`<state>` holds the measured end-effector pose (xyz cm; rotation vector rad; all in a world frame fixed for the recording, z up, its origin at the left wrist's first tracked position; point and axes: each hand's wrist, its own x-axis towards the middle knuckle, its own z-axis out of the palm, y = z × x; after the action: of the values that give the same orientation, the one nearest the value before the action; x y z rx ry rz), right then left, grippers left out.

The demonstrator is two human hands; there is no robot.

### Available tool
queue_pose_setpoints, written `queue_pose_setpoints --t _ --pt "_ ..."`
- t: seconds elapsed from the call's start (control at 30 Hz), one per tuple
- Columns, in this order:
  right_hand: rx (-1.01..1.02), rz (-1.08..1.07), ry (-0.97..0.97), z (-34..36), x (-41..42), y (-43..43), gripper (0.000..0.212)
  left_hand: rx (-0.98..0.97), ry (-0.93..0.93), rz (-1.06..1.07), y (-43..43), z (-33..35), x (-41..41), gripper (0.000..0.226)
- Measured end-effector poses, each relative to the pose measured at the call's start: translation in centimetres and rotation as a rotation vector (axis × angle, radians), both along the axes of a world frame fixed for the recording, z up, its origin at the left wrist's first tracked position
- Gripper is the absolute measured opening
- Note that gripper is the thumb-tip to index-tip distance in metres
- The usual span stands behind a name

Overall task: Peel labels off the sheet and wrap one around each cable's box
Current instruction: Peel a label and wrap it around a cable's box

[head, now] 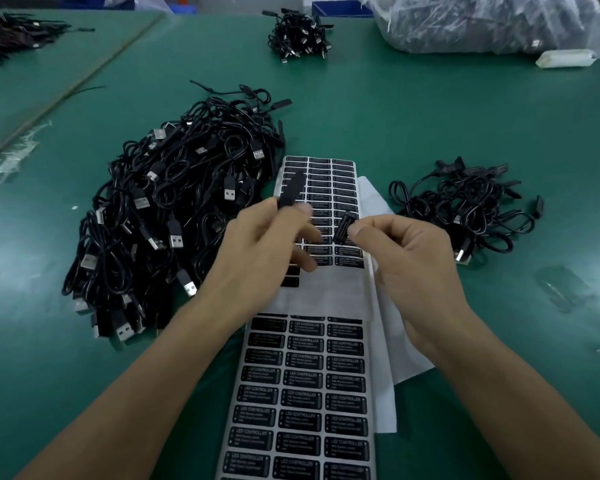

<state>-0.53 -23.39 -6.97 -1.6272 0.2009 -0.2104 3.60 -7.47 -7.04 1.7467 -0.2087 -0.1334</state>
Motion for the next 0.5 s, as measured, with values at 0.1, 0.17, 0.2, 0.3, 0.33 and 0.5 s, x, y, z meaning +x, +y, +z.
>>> queue_pose_setpoints --t 0.1,0.17,0.2,0.3,0.33,0.5 --pt "0.118 0.023 0.012 0.28 -0.03 -0.14 0.028 0.063 0.028 0.001 0.36 0.07 0.06 0.04" --pt "0.205 0.062 0.04 0.27 0.02 -0.07 0.027 0.1 -0.018 -0.013 0.45 0.13 -0.01 0.041" --pt "0.235 0.079 0.056 0.22 0.04 -0.01 0.026 0.106 -0.04 -0.031 0.39 0.14 -0.09 0.042" --pt "0.266 0.104 0.082 0.07 0.09 0.15 0.022 0.112 -0.067 -0.096 0.29 0.32 -0.31 0.041" --pt "0.274 0.108 0.078 0.06 0.07 0.17 0.022 0.135 -0.076 -0.118 0.38 0.34 -0.3 0.042" --pt "0.274 0.094 0.064 -0.1 0.14 0.15 0.019 0.113 -0.085 -0.204 0.49 0.17 -0.28 0.035"
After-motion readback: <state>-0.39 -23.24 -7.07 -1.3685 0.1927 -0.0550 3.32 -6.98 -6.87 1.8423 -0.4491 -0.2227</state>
